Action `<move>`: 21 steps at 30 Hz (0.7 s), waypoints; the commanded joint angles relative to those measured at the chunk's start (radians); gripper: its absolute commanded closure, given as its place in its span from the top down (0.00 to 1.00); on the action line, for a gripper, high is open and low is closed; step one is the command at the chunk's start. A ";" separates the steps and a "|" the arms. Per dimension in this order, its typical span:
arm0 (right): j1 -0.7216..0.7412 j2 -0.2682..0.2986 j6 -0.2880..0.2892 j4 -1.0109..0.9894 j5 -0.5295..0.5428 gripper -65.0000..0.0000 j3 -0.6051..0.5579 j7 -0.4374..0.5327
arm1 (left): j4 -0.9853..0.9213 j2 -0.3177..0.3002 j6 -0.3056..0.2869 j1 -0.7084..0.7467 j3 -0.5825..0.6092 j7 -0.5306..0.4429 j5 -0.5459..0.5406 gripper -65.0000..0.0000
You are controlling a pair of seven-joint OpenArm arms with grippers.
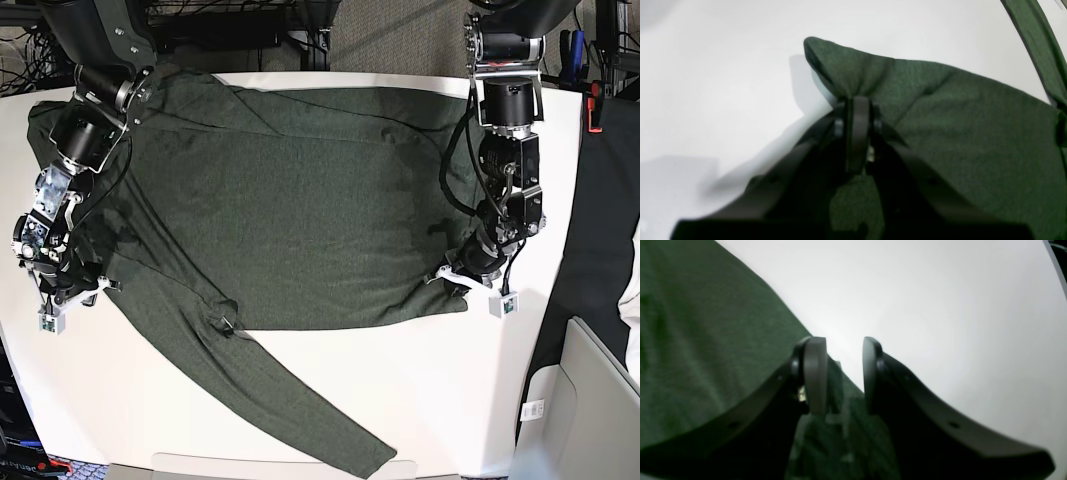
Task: Fold the T-shirt properly
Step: 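Lift the hem and fold it toward the shoulder edge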
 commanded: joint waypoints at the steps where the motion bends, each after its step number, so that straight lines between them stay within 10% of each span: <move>1: 0.039 0.013 0.003 0.003 -0.001 0.29 -0.002 0.040 | 0.021 -0.008 -0.006 -0.014 -0.007 -0.021 -0.007 0.00; 5: 0.053 0.027 0.001 -0.051 -0.007 0.33 -0.002 0.064 | 0.021 -0.007 -0.006 -0.008 -0.007 -0.021 -0.007 0.00; 12: 0.063 0.032 0.011 -0.083 -0.007 0.70 -0.002 0.070 | 0.021 -0.005 -0.006 0.001 -0.007 -0.021 -0.007 0.00; 21: 0.076 0.030 0.011 -0.180 -0.007 0.72 -0.006 0.112 | 0.021 -0.002 -0.006 0.001 -0.007 -0.021 -0.009 0.00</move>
